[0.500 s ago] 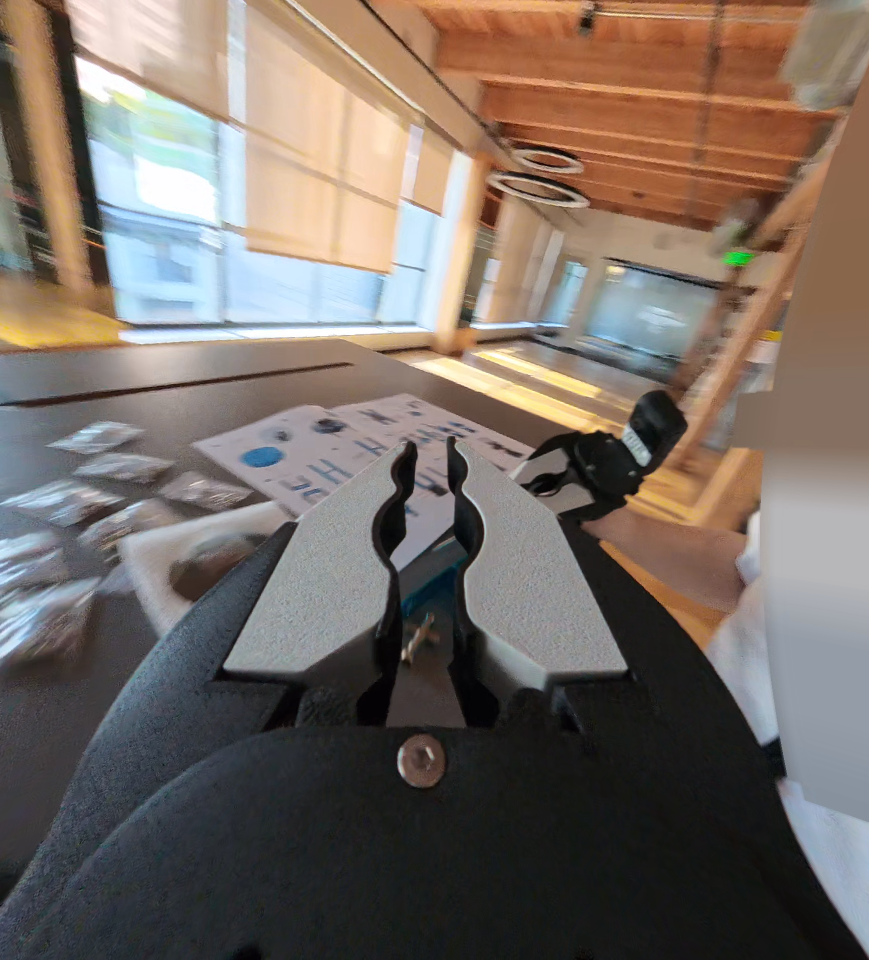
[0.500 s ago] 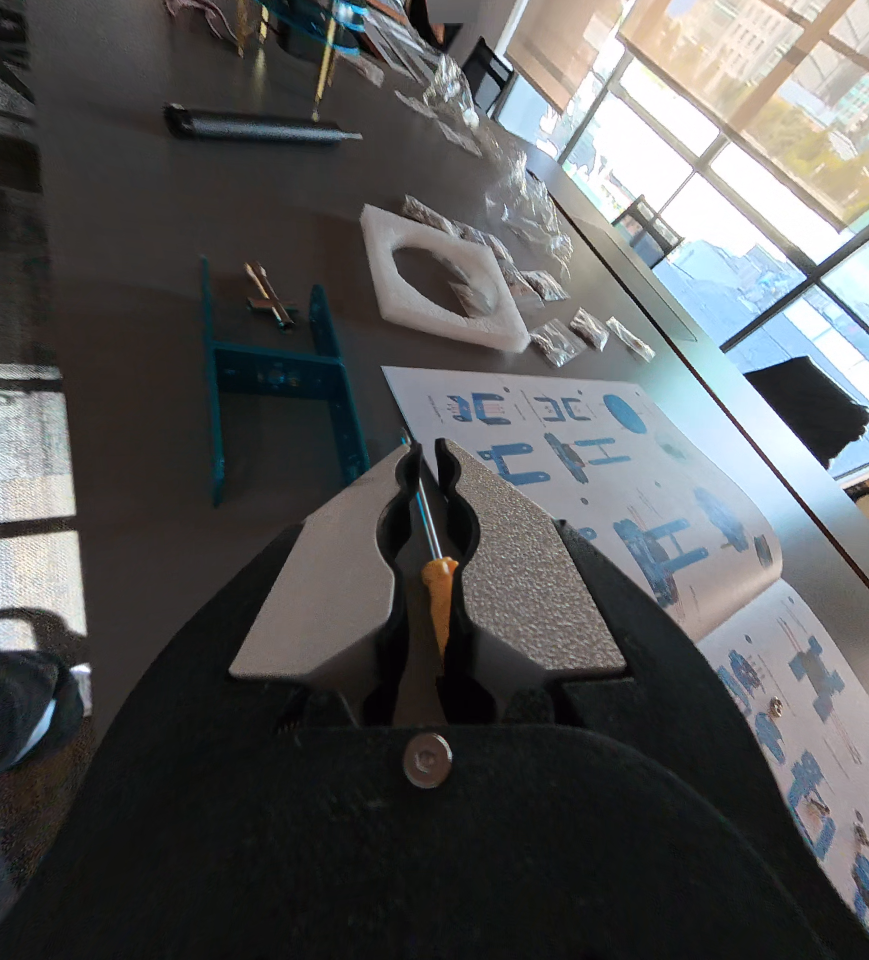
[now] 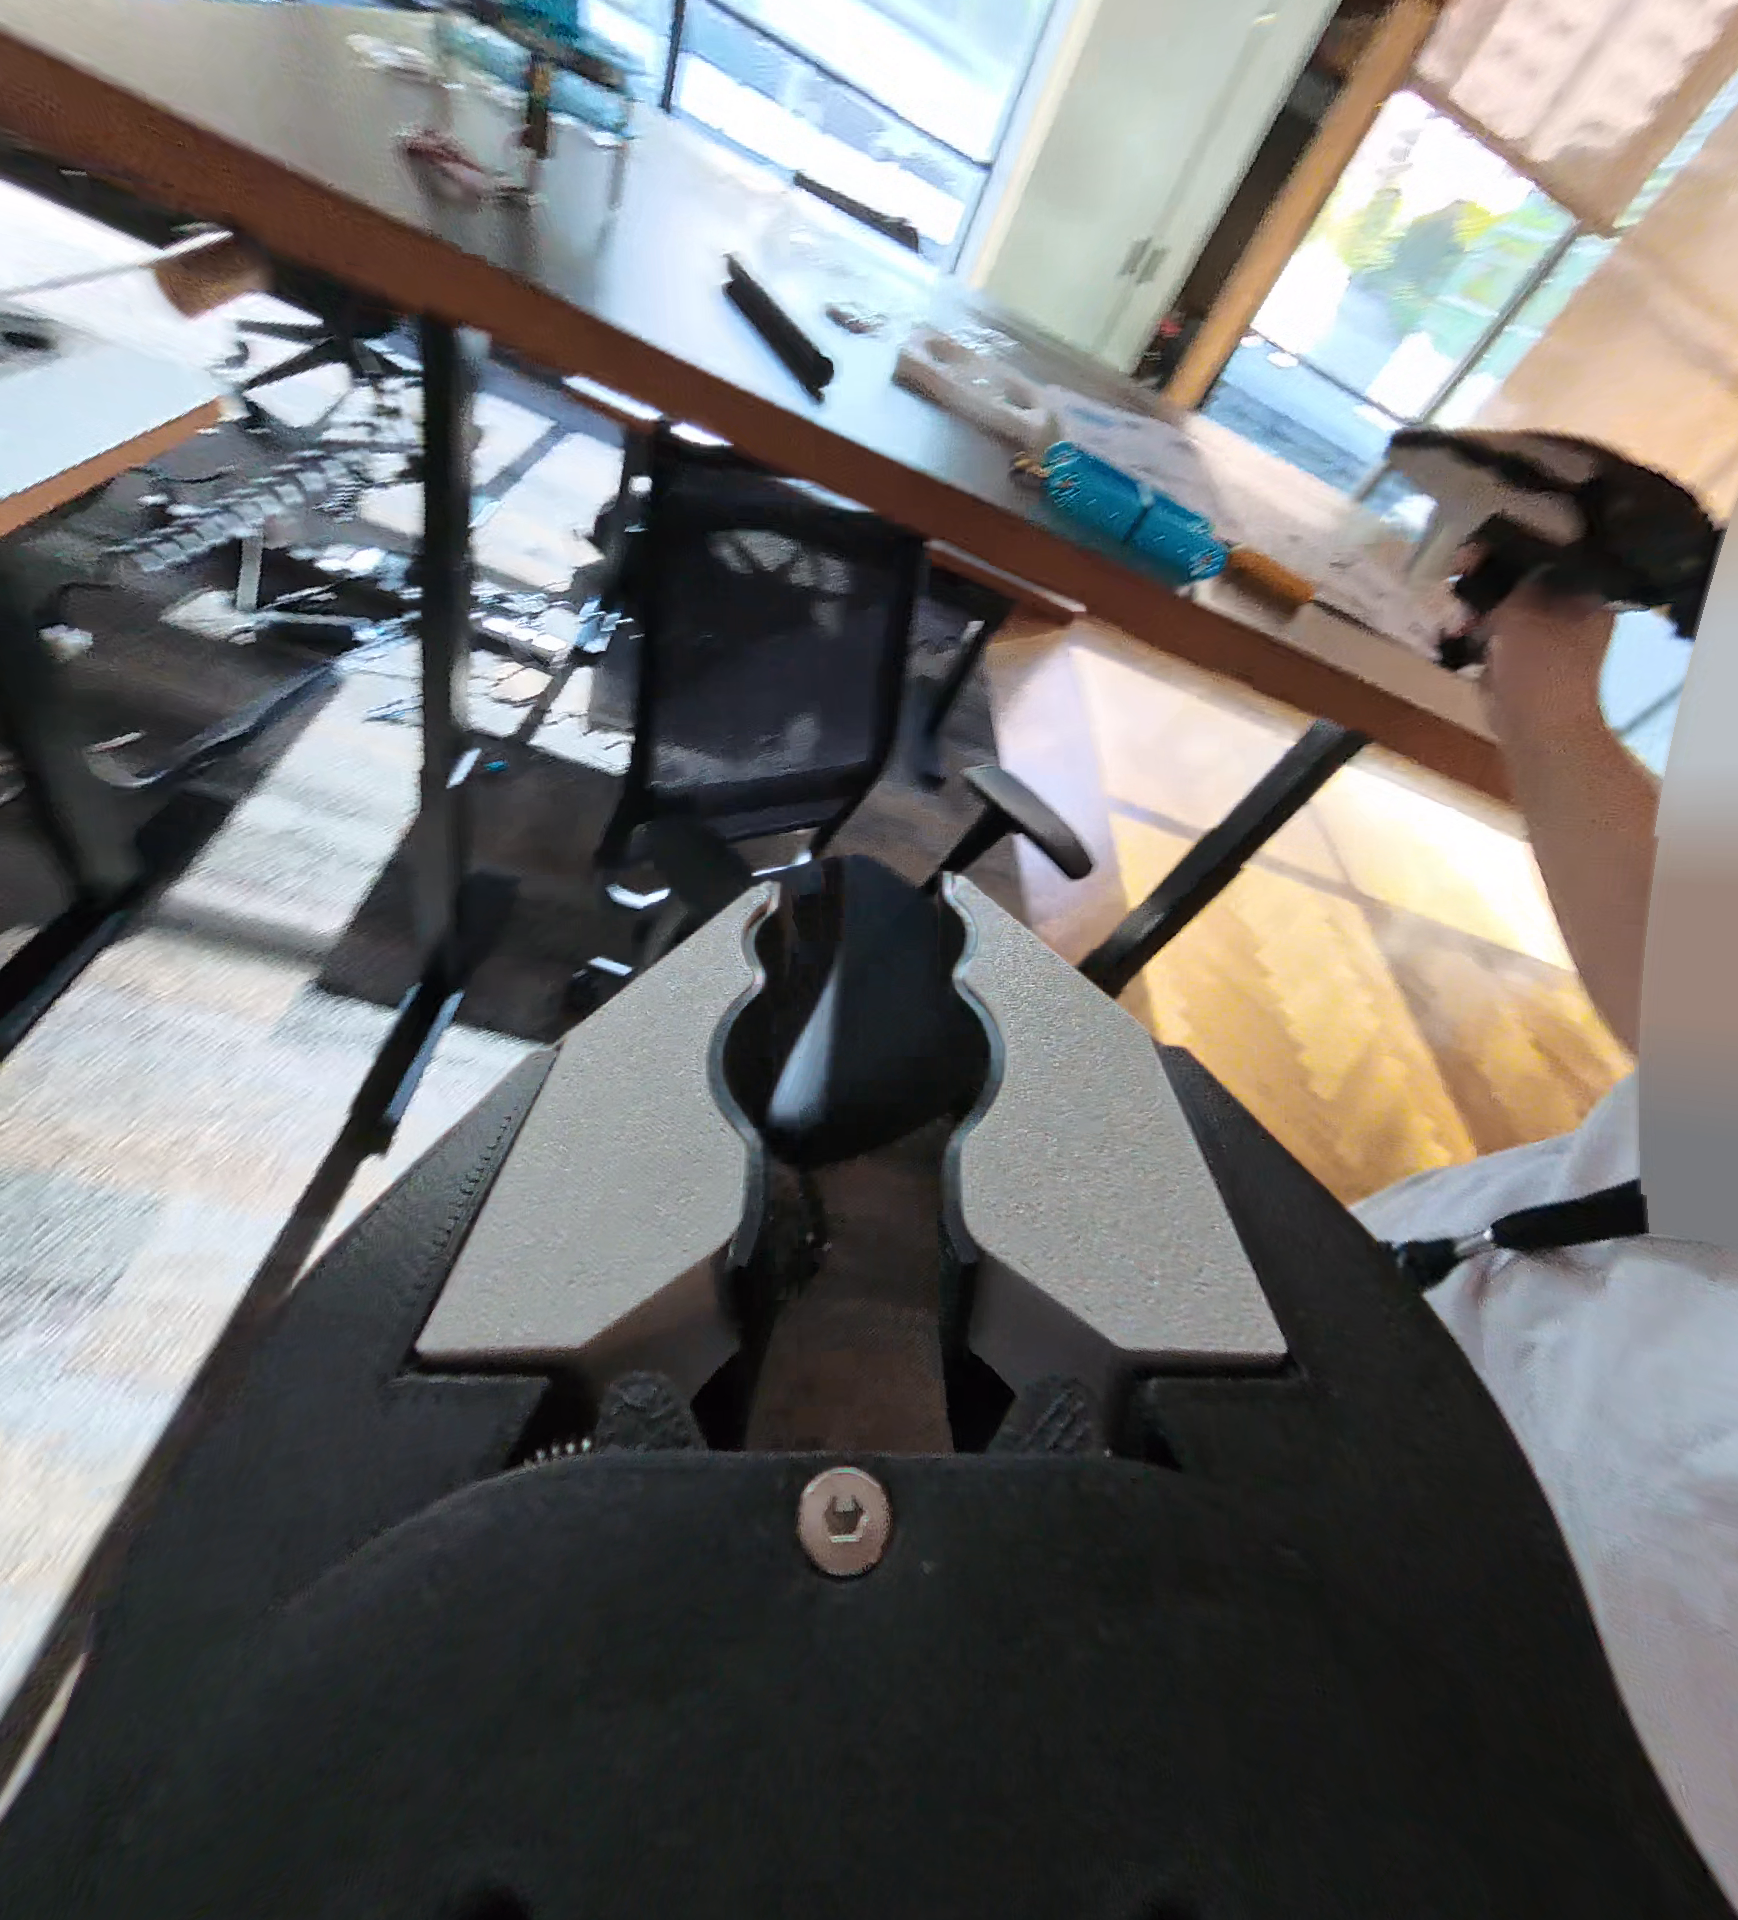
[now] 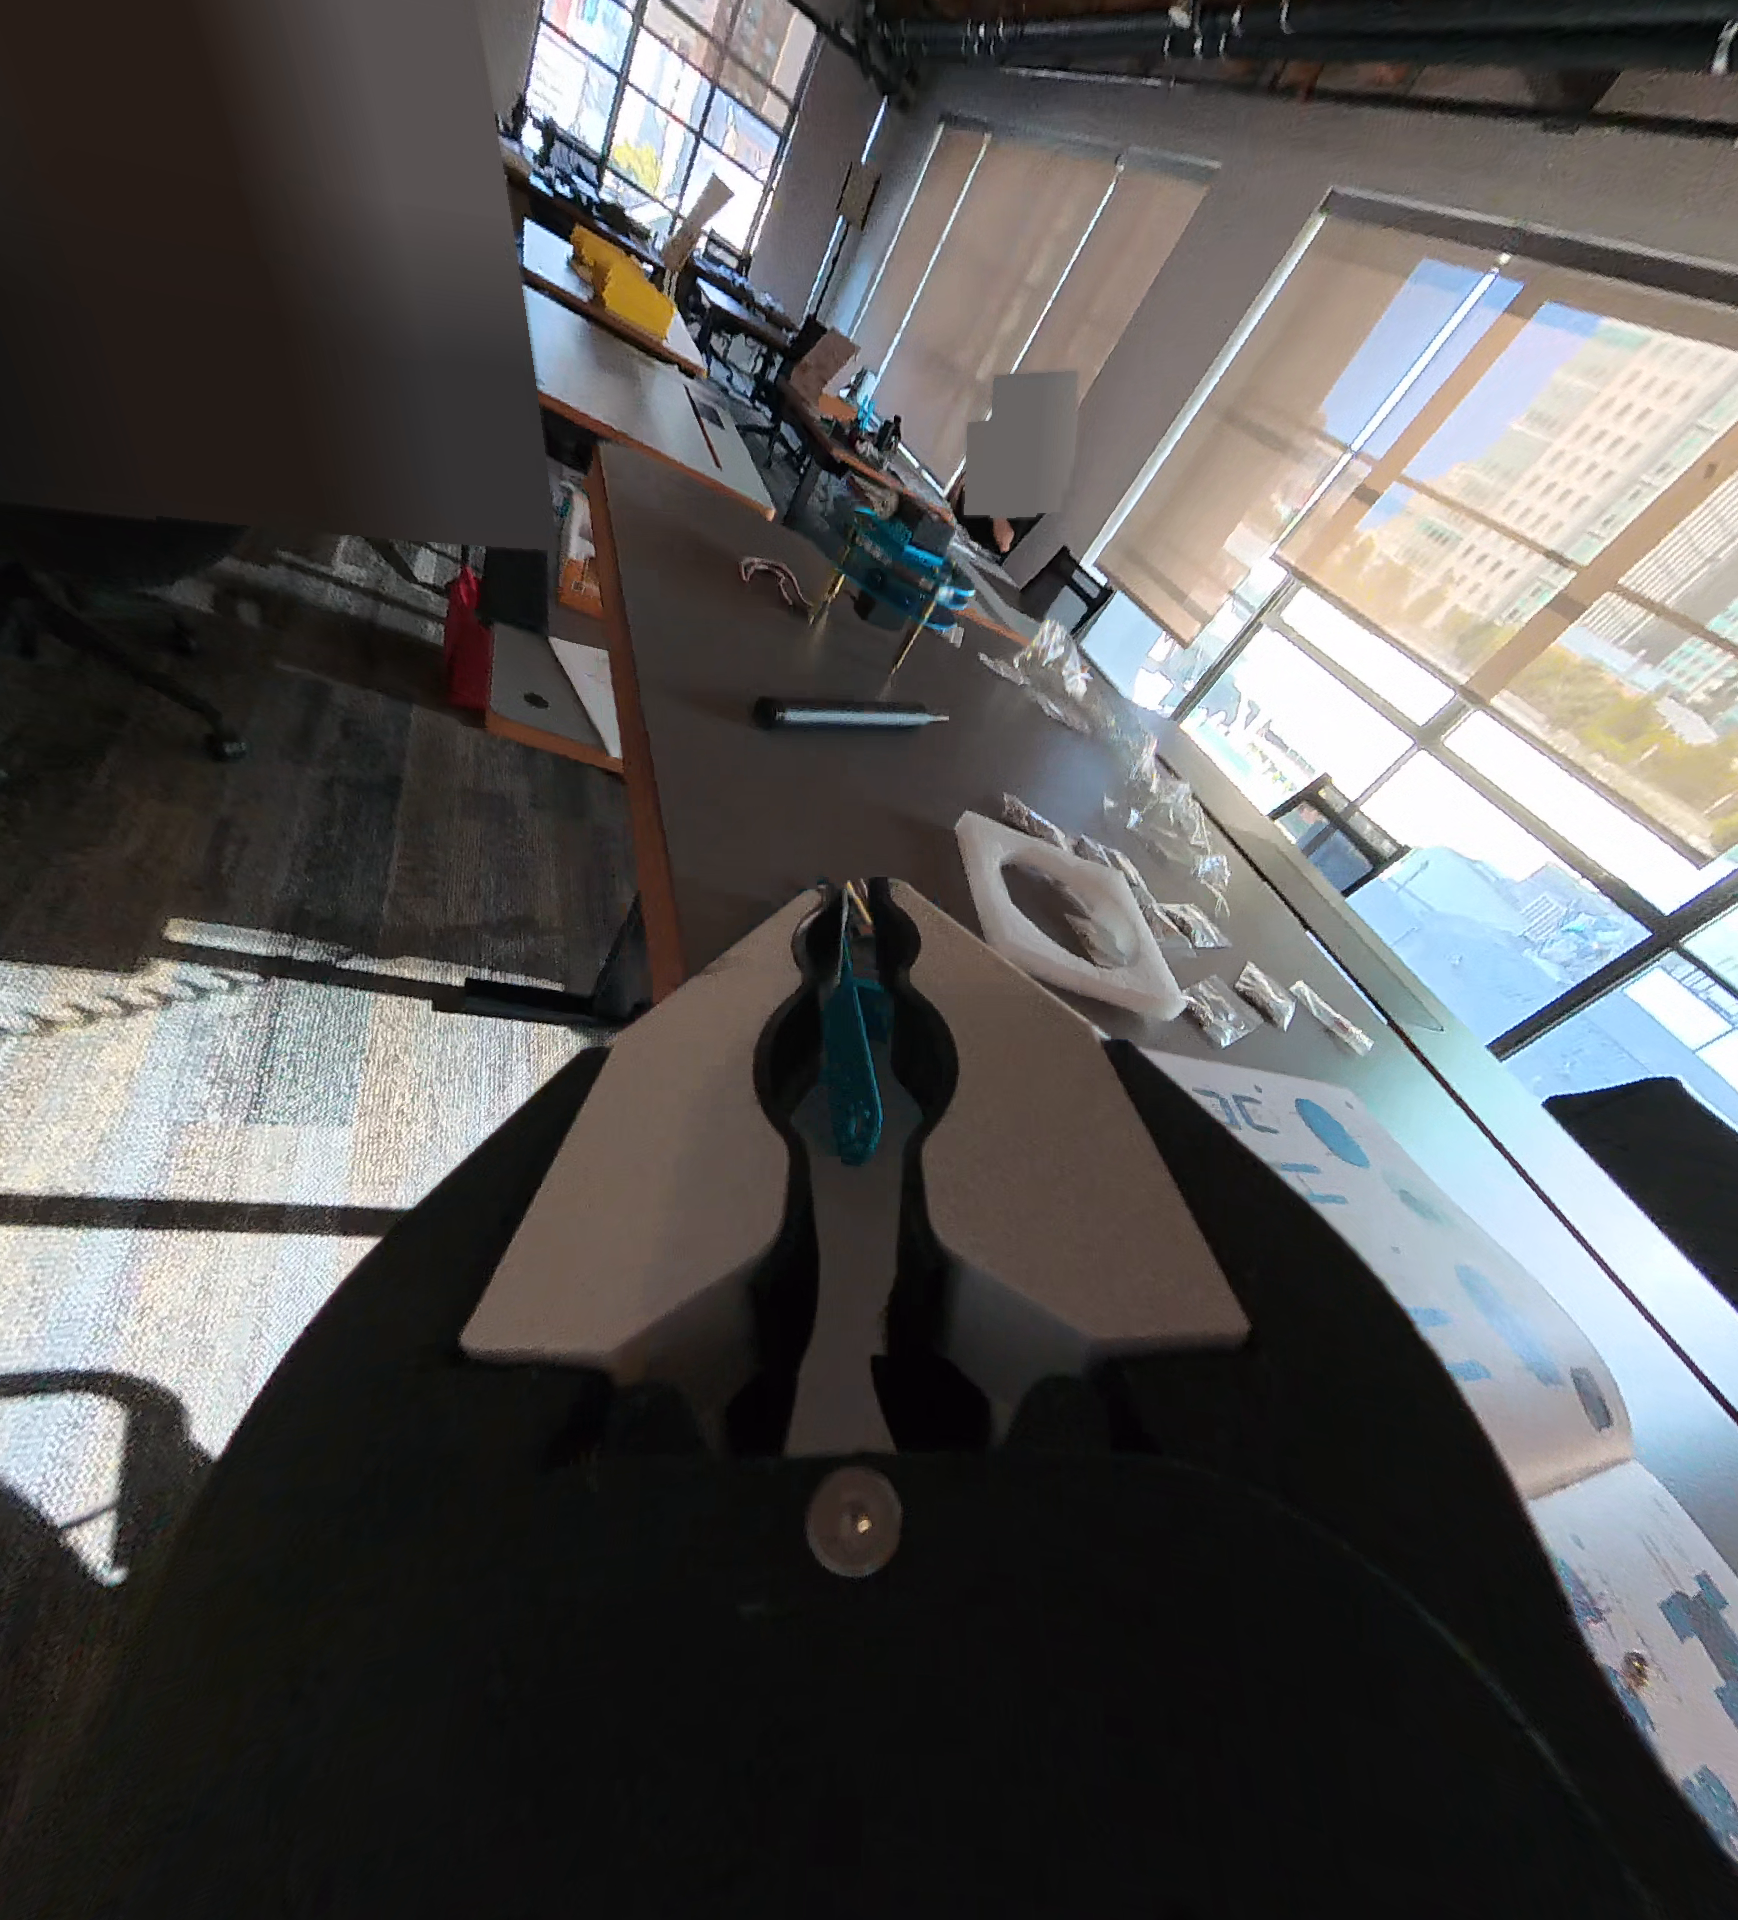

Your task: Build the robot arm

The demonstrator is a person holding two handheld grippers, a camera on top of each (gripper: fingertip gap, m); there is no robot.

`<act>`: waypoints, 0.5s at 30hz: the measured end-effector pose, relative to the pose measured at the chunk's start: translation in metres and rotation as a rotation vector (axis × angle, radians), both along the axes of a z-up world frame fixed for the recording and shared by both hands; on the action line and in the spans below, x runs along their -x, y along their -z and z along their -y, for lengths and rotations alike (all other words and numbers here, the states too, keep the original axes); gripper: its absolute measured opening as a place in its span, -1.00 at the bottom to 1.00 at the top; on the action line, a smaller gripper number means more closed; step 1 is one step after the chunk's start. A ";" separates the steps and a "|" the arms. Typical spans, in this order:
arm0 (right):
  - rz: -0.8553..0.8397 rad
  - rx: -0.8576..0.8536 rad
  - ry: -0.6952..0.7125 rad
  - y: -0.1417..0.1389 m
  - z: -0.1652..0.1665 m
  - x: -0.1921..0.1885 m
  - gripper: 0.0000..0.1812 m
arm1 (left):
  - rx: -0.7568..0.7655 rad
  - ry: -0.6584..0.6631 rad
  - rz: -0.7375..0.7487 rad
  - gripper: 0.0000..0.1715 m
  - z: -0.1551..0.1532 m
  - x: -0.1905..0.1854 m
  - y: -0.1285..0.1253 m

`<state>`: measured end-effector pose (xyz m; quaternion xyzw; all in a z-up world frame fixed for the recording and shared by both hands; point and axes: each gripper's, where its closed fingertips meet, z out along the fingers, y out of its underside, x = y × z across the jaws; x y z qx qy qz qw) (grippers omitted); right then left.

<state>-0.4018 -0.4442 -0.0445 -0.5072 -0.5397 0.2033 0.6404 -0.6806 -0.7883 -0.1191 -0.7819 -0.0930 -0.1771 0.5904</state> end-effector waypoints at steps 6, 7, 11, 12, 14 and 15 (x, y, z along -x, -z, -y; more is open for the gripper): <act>-0.092 -0.020 -0.070 -0.025 0.084 0.010 -0.95 | 0.045 -0.213 -0.012 -0.67 0.129 0.030 0.015; -0.082 -0.013 -0.101 -0.021 0.103 0.018 -0.96 | 0.042 -0.226 -0.003 -0.67 0.145 0.035 0.017; 0.032 0.002 -0.142 0.035 0.176 0.068 -0.97 | 0.072 -0.246 0.035 -0.67 0.215 0.064 0.032; 0.060 0.027 -0.161 0.058 0.197 0.085 -0.95 | 0.090 -0.254 0.040 -0.66 0.236 0.074 0.038; 0.106 0.124 -0.221 0.110 0.242 0.124 -0.95 | 0.151 -0.279 0.032 -0.65 0.282 0.094 0.054; 0.122 0.177 -0.262 0.138 0.264 0.144 -0.95 | 0.179 -0.295 0.019 -0.65 0.305 0.102 0.062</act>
